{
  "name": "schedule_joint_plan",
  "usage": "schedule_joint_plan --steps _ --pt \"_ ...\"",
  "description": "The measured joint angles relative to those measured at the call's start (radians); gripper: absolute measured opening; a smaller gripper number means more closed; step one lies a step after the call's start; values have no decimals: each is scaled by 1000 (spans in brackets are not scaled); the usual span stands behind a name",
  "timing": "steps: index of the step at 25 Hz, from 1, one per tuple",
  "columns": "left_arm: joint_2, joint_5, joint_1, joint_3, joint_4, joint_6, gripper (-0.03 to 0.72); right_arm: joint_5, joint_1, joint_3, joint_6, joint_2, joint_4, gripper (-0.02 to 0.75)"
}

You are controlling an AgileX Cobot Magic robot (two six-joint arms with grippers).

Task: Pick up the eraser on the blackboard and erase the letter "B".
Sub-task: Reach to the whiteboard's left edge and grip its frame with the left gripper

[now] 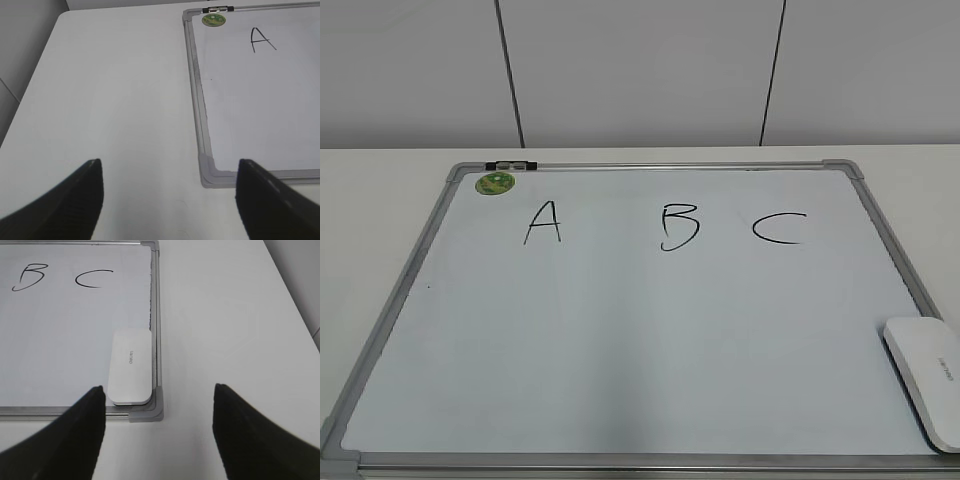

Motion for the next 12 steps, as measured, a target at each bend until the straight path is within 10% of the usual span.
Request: schedule_joint_plan --steps 12 --pt "0 0 0 0 0 0 599 0 0 0 0 0 0 521"
